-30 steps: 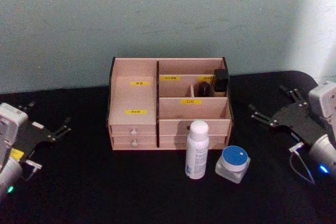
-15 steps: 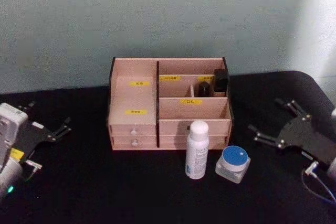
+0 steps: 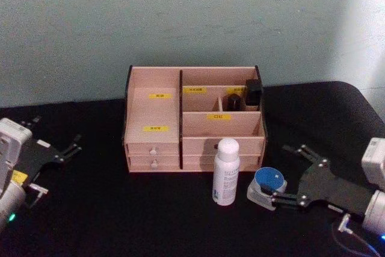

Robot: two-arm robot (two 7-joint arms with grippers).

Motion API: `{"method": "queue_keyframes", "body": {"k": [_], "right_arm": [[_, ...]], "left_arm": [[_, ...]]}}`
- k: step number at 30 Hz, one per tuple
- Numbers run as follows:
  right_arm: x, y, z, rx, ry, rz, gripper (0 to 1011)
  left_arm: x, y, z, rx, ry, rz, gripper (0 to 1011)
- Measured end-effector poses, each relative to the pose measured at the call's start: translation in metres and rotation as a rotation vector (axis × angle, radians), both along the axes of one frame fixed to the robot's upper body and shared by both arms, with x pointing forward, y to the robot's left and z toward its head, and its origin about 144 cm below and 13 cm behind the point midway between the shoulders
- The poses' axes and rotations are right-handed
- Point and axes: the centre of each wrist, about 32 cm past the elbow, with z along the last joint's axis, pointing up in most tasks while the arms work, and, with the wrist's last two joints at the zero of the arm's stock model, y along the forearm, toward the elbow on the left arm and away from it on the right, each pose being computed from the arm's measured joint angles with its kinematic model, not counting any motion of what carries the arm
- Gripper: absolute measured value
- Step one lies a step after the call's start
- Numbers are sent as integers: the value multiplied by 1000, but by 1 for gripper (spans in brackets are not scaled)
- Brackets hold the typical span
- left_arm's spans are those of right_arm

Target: Pick up the facial cleanser and watermelon frost from the table and place them into the tiered storage box.

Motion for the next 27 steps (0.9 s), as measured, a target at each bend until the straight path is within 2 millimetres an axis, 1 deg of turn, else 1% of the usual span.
{"method": "queue_keyframes", "body": {"k": [2,9,14,27], "right_arm": [[3,6,-3,11,28,30,1002],[10,16,-7,35,70,71,1003],[15,21,-10,48,89,85,1003],[34,32,-16,79,140,89,1003]], "left_arm": [[0,0,0,0,0,0,1001],[0,0,0,0,0,0,1001],[0,0,0,0,0,0,1001],[0,0,0,0,0,0,1001]]}}
